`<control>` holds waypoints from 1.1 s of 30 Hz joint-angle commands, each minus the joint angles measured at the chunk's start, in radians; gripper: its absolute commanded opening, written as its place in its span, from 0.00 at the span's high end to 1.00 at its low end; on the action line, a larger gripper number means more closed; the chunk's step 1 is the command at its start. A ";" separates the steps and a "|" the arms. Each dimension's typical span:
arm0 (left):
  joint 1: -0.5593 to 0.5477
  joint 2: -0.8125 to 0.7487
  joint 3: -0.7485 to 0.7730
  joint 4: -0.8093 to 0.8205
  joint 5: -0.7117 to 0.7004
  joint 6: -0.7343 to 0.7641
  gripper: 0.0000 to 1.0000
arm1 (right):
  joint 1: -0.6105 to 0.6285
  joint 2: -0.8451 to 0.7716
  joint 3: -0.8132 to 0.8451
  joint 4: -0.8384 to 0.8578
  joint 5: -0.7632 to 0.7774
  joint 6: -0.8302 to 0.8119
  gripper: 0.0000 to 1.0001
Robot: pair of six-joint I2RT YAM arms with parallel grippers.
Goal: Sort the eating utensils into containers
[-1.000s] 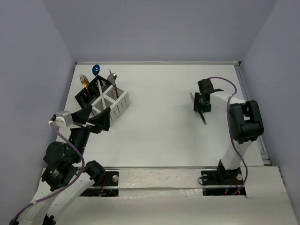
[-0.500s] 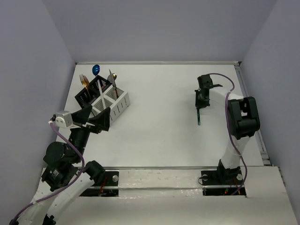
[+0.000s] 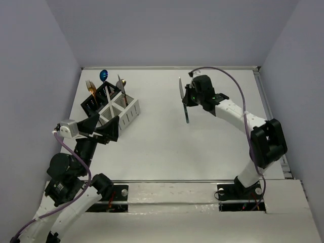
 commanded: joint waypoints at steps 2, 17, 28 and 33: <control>-0.004 0.016 -0.006 0.049 0.009 0.005 0.01 | 0.178 0.022 0.120 0.473 0.042 0.084 1.00; -0.004 0.037 -0.006 0.047 0.004 0.011 0.01 | 0.413 0.587 0.800 0.793 0.007 -0.034 1.00; -0.004 0.034 -0.006 0.044 -0.008 0.010 0.01 | 0.453 0.739 0.967 0.761 0.068 -0.115 1.00; -0.004 0.034 -0.008 0.044 -0.008 0.010 0.01 | 0.462 0.690 0.832 0.833 0.104 -0.129 1.00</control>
